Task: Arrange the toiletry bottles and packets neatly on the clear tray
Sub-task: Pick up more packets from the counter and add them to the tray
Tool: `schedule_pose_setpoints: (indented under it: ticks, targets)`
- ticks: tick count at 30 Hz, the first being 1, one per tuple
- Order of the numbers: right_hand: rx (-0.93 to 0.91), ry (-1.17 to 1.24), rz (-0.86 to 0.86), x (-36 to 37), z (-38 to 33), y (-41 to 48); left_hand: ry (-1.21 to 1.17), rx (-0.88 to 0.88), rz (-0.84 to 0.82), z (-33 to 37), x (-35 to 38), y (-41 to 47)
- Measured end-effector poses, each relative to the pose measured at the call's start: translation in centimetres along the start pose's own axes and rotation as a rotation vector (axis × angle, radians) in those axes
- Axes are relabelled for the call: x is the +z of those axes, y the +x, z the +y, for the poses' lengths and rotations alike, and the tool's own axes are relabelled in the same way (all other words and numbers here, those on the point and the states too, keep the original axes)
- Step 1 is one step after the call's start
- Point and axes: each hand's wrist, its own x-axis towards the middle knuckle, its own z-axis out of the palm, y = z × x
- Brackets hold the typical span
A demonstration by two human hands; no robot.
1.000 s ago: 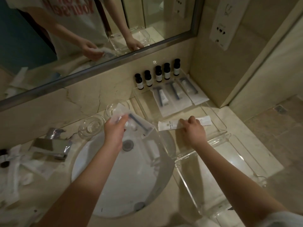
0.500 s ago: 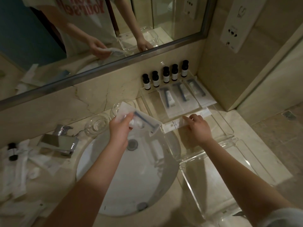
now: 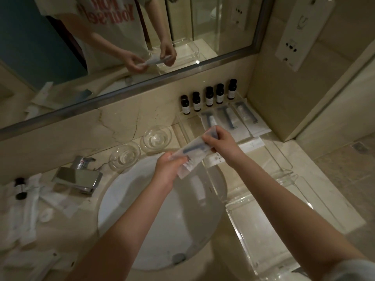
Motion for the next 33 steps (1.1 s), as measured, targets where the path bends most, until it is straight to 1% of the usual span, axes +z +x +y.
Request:
schedule_pose_setpoints:
  ticks: [3,5,7,9,11,12,14,15,17,18,20,21,23,25,27,28,30,32,33]
  targets:
    - [-0.036,-0.195,-0.116,-0.3,-1.1,1.9,0.192,-0.017,-0.123,0.2,-1.0,1.1]
    - [-0.061,-0.329,-0.193,0.0,-1.8,3.2,0.352,0.005,-0.228,0.3,-0.8,1.7]
    - [-0.09,-0.445,-0.198,0.3,-2.3,4.8,0.421,-0.003,-0.277,0.4,-0.1,2.3]
    - [-0.113,-0.505,-0.15,0.3,-2.8,6.1,0.386,-0.025,-0.252,0.3,0.8,3.2]
    - [-0.118,-0.533,-0.064,-0.2,-3.0,6.7,0.319,-0.041,-0.167,0.2,1.8,4.4]
    - [-0.157,-0.591,-0.001,-0.7,-2.8,6.8,0.295,-0.051,-0.118,0.3,2.3,4.9]
    - [-0.324,-0.826,0.116,-2.1,-1.4,6.7,0.254,-0.07,-0.051,0.3,3.3,5.9]
    - [-0.394,-0.961,0.141,-2.7,-0.4,6.6,0.249,-0.079,-0.025,0.5,3.8,6.4]
    - [-0.427,-1.18,0.098,-3.7,1.2,6.2,0.285,-0.083,0.021,0.7,4.7,7.1]
    - [-0.42,-1.248,0.067,-3.9,1.6,5.9,0.317,-0.082,0.042,0.7,5.1,7.6]
    - [-0.422,-1.313,0.04,-4.0,2.2,5.7,0.455,-0.058,0.069,0.7,5.5,8.3]
    - [-0.432,-1.326,0.042,-4.0,2.2,5.6,0.578,-0.042,0.055,0.8,5.6,8.6]
    - [-0.432,-1.341,0.048,-4.0,2.1,5.7,0.884,0.022,0.007,1.2,5.6,8.8]
    - [-0.431,-1.362,0.04,-4.1,2.1,5.9,1.155,0.115,0.047,1.8,5.4,9.1]
    - [-0.442,-1.367,0.048,-4.1,2.0,6.1,1.311,0.297,0.153,2.2,4.9,9.4]
    - [-0.462,-1.356,0.06,-4.1,1.9,6.0,1.341,0.4,0.143,2.2,4.7,9.8]
    - [-0.538,-1.316,0.086,-3.9,1.9,5.6,1.389,0.536,-0.009,2.5,4.2,10.5]
    - [-0.628,-1.303,0.066,-3.6,2.3,4.8,1.493,0.564,-0.163,3.0,3.7,11.4]
    - [-0.657,-1.309,0.036,-3.4,2.6,4.5,1.548,0.557,-0.214,3.1,3.5,11.8]
